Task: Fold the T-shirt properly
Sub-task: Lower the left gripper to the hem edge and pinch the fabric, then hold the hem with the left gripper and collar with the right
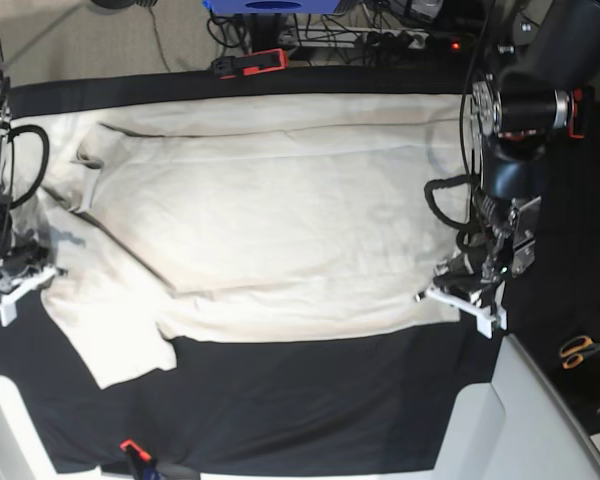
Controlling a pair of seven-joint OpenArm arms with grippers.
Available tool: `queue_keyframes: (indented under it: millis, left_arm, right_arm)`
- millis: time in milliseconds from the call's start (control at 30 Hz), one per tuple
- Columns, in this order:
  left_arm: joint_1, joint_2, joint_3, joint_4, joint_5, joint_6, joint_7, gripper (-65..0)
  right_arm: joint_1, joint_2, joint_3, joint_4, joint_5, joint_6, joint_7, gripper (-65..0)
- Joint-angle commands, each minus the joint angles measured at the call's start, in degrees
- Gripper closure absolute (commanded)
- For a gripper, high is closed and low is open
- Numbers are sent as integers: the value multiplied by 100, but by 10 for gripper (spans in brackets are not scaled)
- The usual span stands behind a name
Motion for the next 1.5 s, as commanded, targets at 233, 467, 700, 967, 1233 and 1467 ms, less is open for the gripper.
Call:
queue_keyframes:
  millis: [233, 467, 700, 967, 1233, 1467]
  left_arm:
    - [862, -192, -53, 2359, -7, 16, 933, 0]
    - [1477, -263, -62, 2755, 10, 33, 1047, 0]
    - [1565, -342, -62, 2658, 10, 33, 1029, 0]
    - [1565, -412, -71, 2579, 10, 42, 1021, -295]
    - [1609, -438, -765, 2684, -16, 42, 1038, -434]
    - [1301, -412, -1064, 2570, -16, 33, 1038, -434]
  right_arm:
    - [-153, 135, 324, 928, 42, -8, -215, 0]
    - [-171, 99, 333, 1121, 42, -17, -479, 0]
    - [-285, 91, 333, 1112, 33, -17, -479, 0]
    - [-399, 82, 333, 1121, 33, -8, -479, 0]
    - [-408, 91, 316, 1121, 33, 1, -479, 0]
    - [-408, 91, 307, 1121, 24, 1, -479, 0]
